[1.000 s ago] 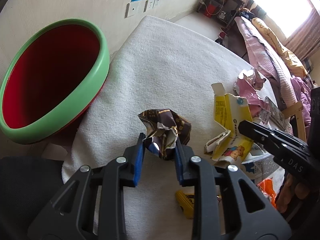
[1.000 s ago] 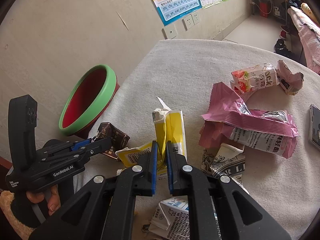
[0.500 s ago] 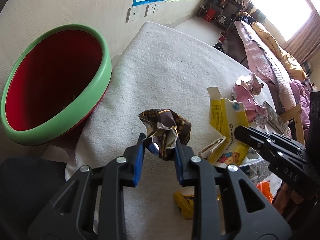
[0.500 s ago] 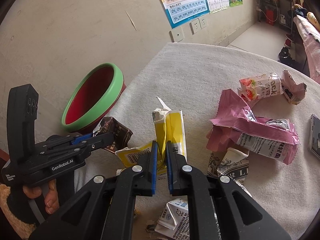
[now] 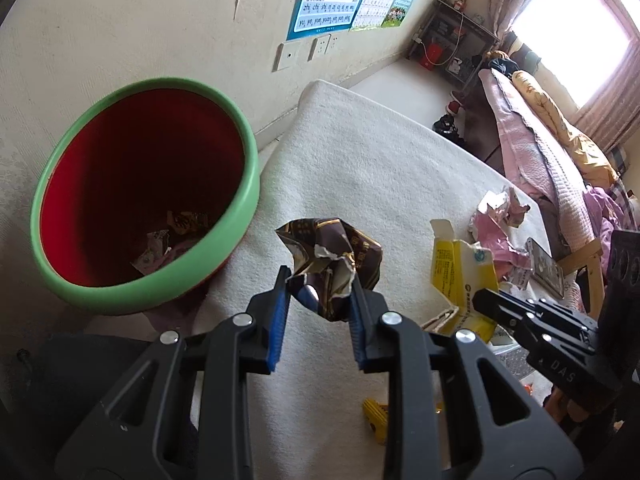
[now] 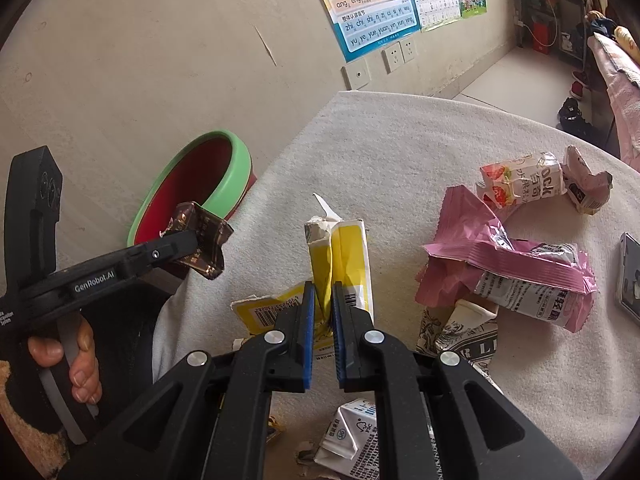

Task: Collect trash
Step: 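Move both grippers over the red bin and release the foil and carton, then move both grippers back over the remaining trash on the table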

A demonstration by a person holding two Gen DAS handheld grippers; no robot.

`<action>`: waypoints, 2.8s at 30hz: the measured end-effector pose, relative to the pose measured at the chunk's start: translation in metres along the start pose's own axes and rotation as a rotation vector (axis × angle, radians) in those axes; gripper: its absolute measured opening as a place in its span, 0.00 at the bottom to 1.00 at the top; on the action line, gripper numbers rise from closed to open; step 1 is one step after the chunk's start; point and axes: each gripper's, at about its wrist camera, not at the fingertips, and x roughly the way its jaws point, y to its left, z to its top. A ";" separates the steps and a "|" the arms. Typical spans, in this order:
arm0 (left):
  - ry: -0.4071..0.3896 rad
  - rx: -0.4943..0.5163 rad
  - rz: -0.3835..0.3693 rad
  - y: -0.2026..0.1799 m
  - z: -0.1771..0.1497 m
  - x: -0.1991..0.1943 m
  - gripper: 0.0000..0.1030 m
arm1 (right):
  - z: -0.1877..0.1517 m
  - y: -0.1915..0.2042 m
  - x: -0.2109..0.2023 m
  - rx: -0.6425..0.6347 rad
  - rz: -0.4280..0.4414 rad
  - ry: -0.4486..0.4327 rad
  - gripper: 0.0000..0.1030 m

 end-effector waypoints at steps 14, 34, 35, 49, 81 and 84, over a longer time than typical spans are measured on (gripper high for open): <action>-0.057 -0.079 0.042 0.038 0.014 -0.018 0.25 | 0.009 0.030 -0.001 -0.068 0.016 -0.004 0.08; -0.134 -0.144 0.082 0.087 0.034 -0.038 0.25 | 0.050 0.095 0.020 -0.174 0.034 -0.025 0.09; -0.133 -0.144 0.081 0.088 0.034 -0.038 0.25 | 0.052 0.099 0.022 -0.181 0.039 -0.026 0.09; -0.168 -0.208 0.184 0.133 0.059 -0.043 0.36 | 0.110 0.167 0.065 -0.258 0.151 -0.039 0.14; 0.411 0.361 -0.117 -0.073 -0.089 0.027 0.38 | 0.012 -0.080 -0.064 0.232 -0.187 -0.115 0.50; 0.386 0.316 -0.123 -0.073 -0.083 0.031 0.35 | 0.011 -0.077 -0.063 0.214 -0.193 -0.106 0.50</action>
